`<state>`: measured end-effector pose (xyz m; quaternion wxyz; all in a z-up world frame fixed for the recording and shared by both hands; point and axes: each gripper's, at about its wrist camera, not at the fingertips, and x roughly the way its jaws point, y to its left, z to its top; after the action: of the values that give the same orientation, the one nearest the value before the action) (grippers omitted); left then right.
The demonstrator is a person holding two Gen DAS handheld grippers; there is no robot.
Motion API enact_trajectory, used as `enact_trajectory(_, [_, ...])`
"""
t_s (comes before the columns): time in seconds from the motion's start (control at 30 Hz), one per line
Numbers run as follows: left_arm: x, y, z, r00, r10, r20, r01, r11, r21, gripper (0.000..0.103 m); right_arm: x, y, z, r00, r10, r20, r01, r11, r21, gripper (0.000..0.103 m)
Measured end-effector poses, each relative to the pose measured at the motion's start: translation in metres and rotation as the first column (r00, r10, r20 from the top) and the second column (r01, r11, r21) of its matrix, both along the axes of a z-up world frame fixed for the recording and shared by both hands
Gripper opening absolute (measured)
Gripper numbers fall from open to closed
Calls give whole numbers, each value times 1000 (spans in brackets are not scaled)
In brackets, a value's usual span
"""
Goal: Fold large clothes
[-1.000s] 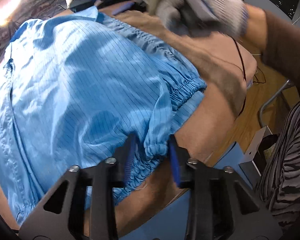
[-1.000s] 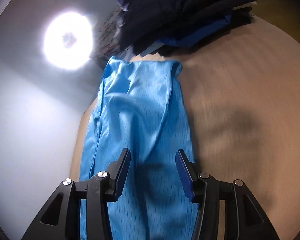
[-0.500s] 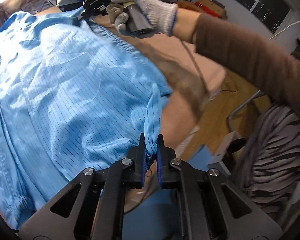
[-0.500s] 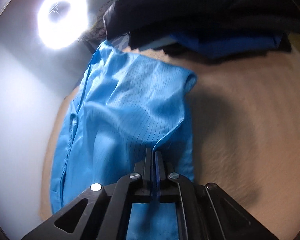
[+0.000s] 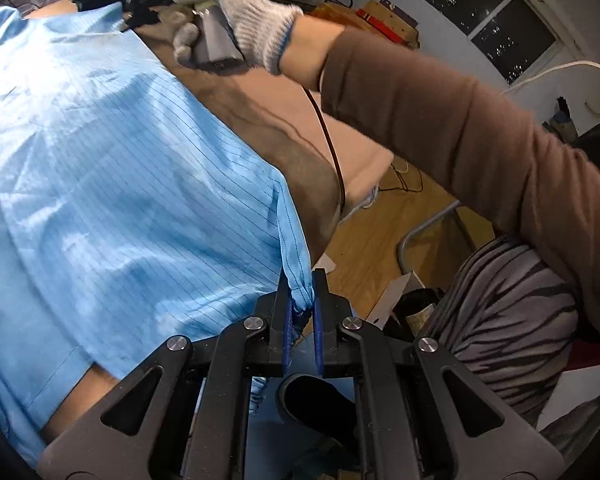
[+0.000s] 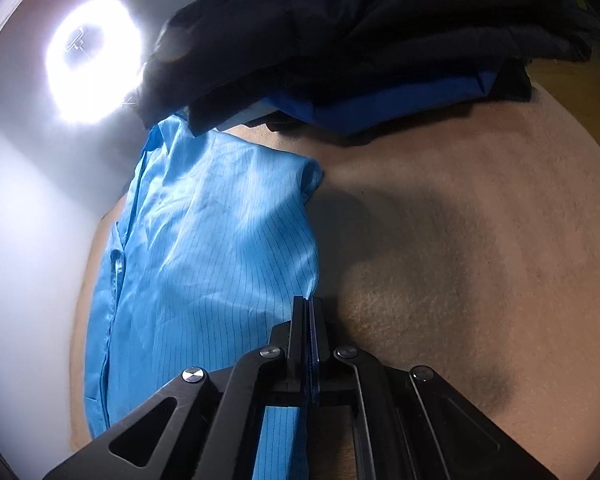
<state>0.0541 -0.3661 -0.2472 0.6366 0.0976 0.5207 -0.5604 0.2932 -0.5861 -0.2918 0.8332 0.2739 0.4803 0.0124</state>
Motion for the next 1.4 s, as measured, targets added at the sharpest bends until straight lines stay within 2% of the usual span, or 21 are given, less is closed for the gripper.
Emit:
enact_trajectory(0.17, [-8, -8, -9, 1000, -5, 24, 4, 999, 46, 9, 3, 10, -4, 999, -4, -50, -1, 994, -106, 0])
enact_trajectory(0.2, [-8, -8, -10, 1000, -4, 21, 3, 998, 60, 20, 1, 8, -3, 998, -28, -51, 22, 993, -116, 0])
enact_trajectory(0.23, [-8, -9, -9, 1000, -7, 16, 6, 998, 69, 27, 0, 7, -3, 998, -48, -51, 41, 991, -125, 2])
enact_trajectory(0.27, [-9, -6, -4, 1000, -4, 24, 3, 998, 57, 37, -2, 5, 1, 997, -66, -47, 59, 989, -139, 12])
enact_trajectory(0.3, [-9, -2, 0, 999, 0, 38, -2, 999, 40, 40, -6, 3, 5, 996, -74, -43, 67, 986, -150, 29])
enact_trajectory(0.33, [-9, 3, 6, 999, 2, 52, -3, 1000, 23, 40, -12, 0, 11, 997, -76, -29, 71, 986, -151, 33])
enact_trajectory(0.4, [-6, 18, 18, 998, 9, 69, -8, 1000, -1, 40, -29, -6, 22, 998, -63, -4, 63, 991, -114, 33])
enact_trajectory(0.53, [13, 54, 26, 989, 93, 113, -92, 996, -13, 40, -64, -2, 30, 1000, 13, 11, -13, 1000, -18, 36])
enact_trajectory(0.63, [46, 83, 15, 960, 243, 143, -249, 968, 30, 40, -90, 15, 27, 995, 89, -41, -90, 996, -19, 41])
enact_trajectory(0.67, [55, 89, 12, 953, 274, 129, -281, 959, 40, 40, -100, 22, 25, 993, 109, -53, -110, 994, -19, 45])
enact_trajectory(0.7, [66, 97, 5, 943, 319, 88, -324, 945, 48, 40, -109, 28, 21, 989, 132, -67, -133, 991, -9, 52])
enact_trajectory(0.77, [82, 107, -5, 926, 377, 35, -378, 923, 65, 40, -121, 36, 11, 984, 150, -100, -151, 989, -6, 60])
enact_trajectory(0.83, [89, 108, -10, 917, 394, 53, -397, 915, 75, 40, -134, 37, 3, 984, 146, -105, -146, 989, 8, 60])
enact_trajectory(0.93, [93, 98, -20, 922, 382, 67, -387, 917, 100, 40, -144, 26, 0, 991, 105, -80, -96, 990, 107, 60])
enact_trajectory(1.0, [91, 86, -31, 923, 380, 62, -384, 916, 114, 40, -148, 18, -4, 995, 77, -65, -64, 982, 178, 45])
enact_trajectory(1.13, [90, 83, -33, 928, 367, 68, -373, 919, 125, 40, -153, 19, -16, 996, 82, -39, -69, 962, 265, 35])
enact_trajectory(1.2, [90, 80, -32, 930, 359, 73, -366, 922, 127, 40, -149, 26, -16, 994, 96, -54, -82, 973, 218, 2])
enact_trajectory(1.33, [82, 75, -34, 934, 349, 81, -357, 925, 132, 40, -144, 40, 6, 986, 138, -97, -140, 990, -16, 0])
enact_trajectory(1.37, [81, 75, -35, 936, 343, 82, -352, 926, 135, 40, -145, 37, 10, 988, 121, -96, -126, 991, -49, 0])
enact_trajectory(1.4, [80, 73, -35, 938, 335, 90, -345, 929, 138, 40, -147, 31, 6, 990, 103, -98, -105, 994, -16, 0])
